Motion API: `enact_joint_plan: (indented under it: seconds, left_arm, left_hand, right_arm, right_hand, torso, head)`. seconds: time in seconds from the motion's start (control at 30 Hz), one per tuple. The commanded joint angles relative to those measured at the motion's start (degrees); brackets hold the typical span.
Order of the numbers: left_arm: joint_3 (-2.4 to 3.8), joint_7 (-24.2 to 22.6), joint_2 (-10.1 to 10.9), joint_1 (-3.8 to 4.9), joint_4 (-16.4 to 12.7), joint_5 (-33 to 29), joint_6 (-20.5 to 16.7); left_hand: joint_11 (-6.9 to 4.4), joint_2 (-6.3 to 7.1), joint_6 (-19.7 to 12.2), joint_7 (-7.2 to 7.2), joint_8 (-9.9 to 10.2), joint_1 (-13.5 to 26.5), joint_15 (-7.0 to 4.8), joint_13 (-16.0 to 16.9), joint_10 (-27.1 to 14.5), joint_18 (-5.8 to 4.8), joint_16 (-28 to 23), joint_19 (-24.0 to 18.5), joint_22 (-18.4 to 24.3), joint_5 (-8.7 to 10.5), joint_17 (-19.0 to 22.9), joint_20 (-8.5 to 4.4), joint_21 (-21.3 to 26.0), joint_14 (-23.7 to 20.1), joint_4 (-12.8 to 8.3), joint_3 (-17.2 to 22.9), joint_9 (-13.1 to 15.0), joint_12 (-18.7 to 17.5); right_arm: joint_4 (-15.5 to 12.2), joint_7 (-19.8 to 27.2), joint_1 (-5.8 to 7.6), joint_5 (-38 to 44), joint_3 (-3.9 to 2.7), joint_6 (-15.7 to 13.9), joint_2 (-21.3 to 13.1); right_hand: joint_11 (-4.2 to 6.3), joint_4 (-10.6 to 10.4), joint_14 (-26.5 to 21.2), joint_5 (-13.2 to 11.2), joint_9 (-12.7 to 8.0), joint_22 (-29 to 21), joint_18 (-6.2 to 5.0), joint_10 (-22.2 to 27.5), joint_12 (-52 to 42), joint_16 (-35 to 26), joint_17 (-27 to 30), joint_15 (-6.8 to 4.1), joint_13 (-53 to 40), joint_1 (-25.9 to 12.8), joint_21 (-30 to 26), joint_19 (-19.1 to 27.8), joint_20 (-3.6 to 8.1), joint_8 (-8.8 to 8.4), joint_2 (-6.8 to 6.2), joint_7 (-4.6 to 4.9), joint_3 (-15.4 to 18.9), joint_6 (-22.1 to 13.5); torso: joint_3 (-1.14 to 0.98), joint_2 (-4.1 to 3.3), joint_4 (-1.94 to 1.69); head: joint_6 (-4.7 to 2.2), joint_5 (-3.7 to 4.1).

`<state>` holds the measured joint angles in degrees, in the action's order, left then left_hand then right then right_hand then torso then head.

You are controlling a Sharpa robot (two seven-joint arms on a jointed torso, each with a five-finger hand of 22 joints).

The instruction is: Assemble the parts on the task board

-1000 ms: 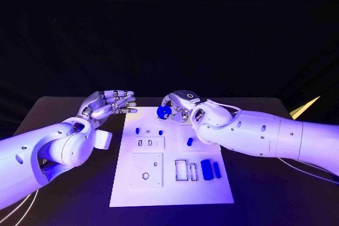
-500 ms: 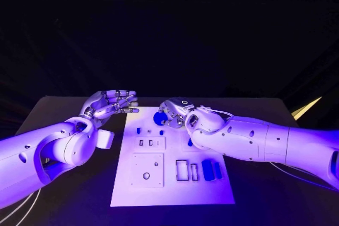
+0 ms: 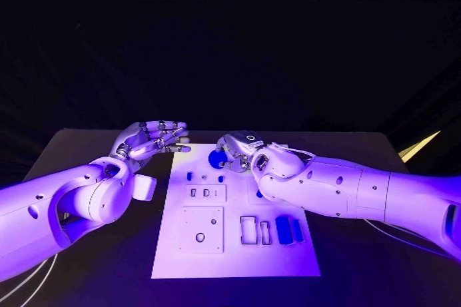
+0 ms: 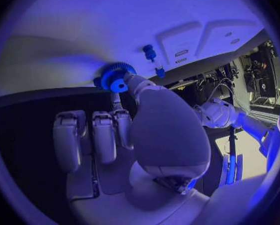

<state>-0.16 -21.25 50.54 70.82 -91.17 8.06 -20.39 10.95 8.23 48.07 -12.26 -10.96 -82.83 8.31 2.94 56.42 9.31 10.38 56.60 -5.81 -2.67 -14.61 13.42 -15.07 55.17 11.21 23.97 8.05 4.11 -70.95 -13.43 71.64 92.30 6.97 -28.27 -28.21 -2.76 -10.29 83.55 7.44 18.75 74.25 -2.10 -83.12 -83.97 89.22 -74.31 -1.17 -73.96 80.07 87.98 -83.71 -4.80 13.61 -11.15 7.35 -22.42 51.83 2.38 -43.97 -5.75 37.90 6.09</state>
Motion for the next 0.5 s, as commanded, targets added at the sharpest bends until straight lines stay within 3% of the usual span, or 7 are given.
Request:
enact_joint_plan:
  seconds: [0.03, 0.17, 0.3, 0.5]
  left_arm:
    - [0.04, -0.1, -0.1, 0.06, -0.1, 0.0, 0.1]
    - [0.04, -0.1, -0.1, 0.06, -0.1, 0.0, 0.1]
    - [0.04, -0.1, -0.1, 0.06, -0.1, 0.0, 0.1]
    - [0.04, 0.0, 0.0, 0.07, -0.1, 0.0, 0.0]
  left_hand:
    - [-0.09, 0.33, 0.5, -1.4, 0.6, 1.5, -0.06, 0.8, 0.1, 1.03, -0.1, 0.1, -0.5, -0.79, -1.1, -0.01, -0.7, 0.1, -0.6, 1.6, 0.9, -0.4]
    - [-0.09, 0.33, 0.5, -1.4, 0.6, 1.5, -0.06, 0.8, 0.1, 1.03, -0.1, 0.1, -0.5, -0.79, -1.1, -0.01, -0.7, 0.1, -0.6, 1.6, 0.9, -0.4]
    - [-0.09, 0.33, 0.5, -1.4, 0.6, 1.5, -0.06, 0.8, 0.1, 1.03, -0.1, 0.1, -0.5, -0.79, -1.1, -0.01, -0.7, 0.1, -0.6, 1.6, 0.9, -0.4]
    - [-0.09, 0.33, 0.5, -1.4, 0.6, 1.5, -0.06, 0.8, 0.1, 1.03, -0.1, 0.1, -0.5, -0.79, -1.1, -0.01, -0.7, 0.1, -0.6, 1.6, 0.9, -0.4]
  right_arm:
    - [0.4, -0.1, -0.21, 0.0, 0.12, 0.2, 0.2]
    - [0.7, -0.1, -0.21, 0.0, 0.12, 0.5, 0.4]
    - [1.0, 0.0, -0.2, -0.5, 0.12, 1.1, 0.6]
    - [1.3, 0.4, -0.15, -1.3, 0.12, 1.7, 0.7]
  right_hand:
    - [0.29, 0.2, 6.5, 0.6, 3.4, 15.0, 1.82, -2.4, -0.8, 0.8, -15.7, -0.35, -10.6, -1.4, 1.1, -5.8, 0.36, 2.98, 1.27, -0.2, -4.6, 3.7]
    - [0.13, 0.4, 6.5, 0.6, 3.4, 15.0, 1.83, -2.3, -0.6, 0.8, -15.7, -0.22, -10.5, -2.2, 1.1, -5.8, 0.27, 2.7, 0.74, 0.0, -4.9, 3.3]
    - [-0.58, 0.1, 6.5, 0.4, 2.9, 14.9, 1.82, -1.8, -0.1, 0.8, -15.7, 0.36, -10.0, -4.8, 1.0, -5.8, -0.17, 1.39, -0.92, 0.81, -4.6, 1.6]
    - [-1.33, -1.0, 6.5, 0.4, 2.3, 15.0, 1.82, -1.2, 0.6, 0.8, -15.7, 1.05, -9.4, -8.1, 1.0, -5.8, -0.87, -0.43, -2.09, 1.55, -2.7, -0.5]
  torso:
    - [0.0, -0.03, 0.04]
    - [-0.01, -0.02, 0.05]
    - [-0.01, 0.01, 0.07]
    - [-0.01, -0.03, 0.06]
  head:
    - [0.08, -0.05]
    - [0.09, -0.07]
    - [0.09, -0.09]
    - [0.09, -0.11]
